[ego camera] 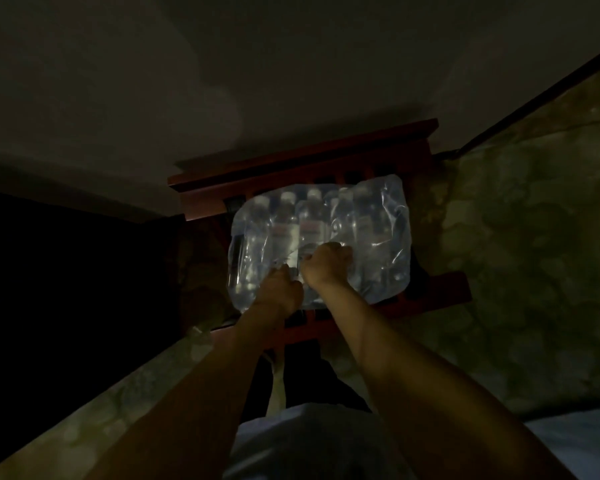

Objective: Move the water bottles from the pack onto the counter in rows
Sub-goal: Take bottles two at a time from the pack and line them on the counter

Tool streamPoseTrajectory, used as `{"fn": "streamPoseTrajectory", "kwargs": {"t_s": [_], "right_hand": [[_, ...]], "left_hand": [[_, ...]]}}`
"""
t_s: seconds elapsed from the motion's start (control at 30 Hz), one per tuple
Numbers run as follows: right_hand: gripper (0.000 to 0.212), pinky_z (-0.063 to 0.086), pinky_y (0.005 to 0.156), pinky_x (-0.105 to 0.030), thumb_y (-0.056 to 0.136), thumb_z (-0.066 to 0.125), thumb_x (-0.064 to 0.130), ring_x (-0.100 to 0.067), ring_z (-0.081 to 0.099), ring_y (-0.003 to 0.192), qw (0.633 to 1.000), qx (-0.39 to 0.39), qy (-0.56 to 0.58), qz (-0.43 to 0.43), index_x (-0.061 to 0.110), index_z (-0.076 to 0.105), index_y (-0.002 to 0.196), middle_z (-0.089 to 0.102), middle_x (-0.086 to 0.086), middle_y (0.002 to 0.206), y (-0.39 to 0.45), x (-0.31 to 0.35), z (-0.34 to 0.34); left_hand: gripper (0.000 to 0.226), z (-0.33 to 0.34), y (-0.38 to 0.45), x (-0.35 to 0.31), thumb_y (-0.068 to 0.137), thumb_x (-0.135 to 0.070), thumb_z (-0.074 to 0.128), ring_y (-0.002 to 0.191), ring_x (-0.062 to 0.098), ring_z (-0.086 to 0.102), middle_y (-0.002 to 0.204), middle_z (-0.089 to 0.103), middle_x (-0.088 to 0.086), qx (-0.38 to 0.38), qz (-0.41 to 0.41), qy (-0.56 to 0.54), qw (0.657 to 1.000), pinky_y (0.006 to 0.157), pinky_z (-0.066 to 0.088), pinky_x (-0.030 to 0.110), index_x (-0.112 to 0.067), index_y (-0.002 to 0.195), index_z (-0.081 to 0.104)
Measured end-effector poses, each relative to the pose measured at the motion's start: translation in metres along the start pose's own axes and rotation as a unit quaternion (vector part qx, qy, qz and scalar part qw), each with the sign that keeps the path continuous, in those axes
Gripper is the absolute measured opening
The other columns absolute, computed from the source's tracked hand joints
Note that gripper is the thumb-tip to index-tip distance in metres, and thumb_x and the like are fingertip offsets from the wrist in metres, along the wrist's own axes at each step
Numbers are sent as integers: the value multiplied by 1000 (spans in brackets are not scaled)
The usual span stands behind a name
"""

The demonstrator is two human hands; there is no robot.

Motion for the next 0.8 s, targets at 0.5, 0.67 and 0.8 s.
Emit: {"fn": "streamPoseTrajectory", "kwargs": {"t_s": [0.5,0.67,0.8], "right_hand": [[95,48,94,-38,83,75,28,-36,45,126,997,-34,-60,42,-8,16,147,36,-28,143,28,-14,-6],[88,51,95,-43,84,71,32,-38,55,119,998,-37,-29,47,0,19,147,47,-25,139,31,-26,-7],[88,49,99,-44,91,62,27,-38,54,122,998,-20,-36,57,-2,3,150,49,-24,140,30,-25,-3]], "left_hand": [[37,-1,9,9,101,-14,41,117,34,56,135,54,22,4,29,-29,999,79,39,24,-2,134,50],[32,4,11,8,99,-16,43,108,35,61,124,60,22,15,36,-26,999,82,48,32,2,122,54],[37,4,11,7,98,-19,43,116,34,56,131,54,22,7,51,11,999,93,48,38,3,128,50]]}}
Point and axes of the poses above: each hand's wrist, its own y-axis towards the middle knuckle, its own z-axis out of the palm, x = y × z, the point moved 5 cm from there along y, towards the middle knuckle
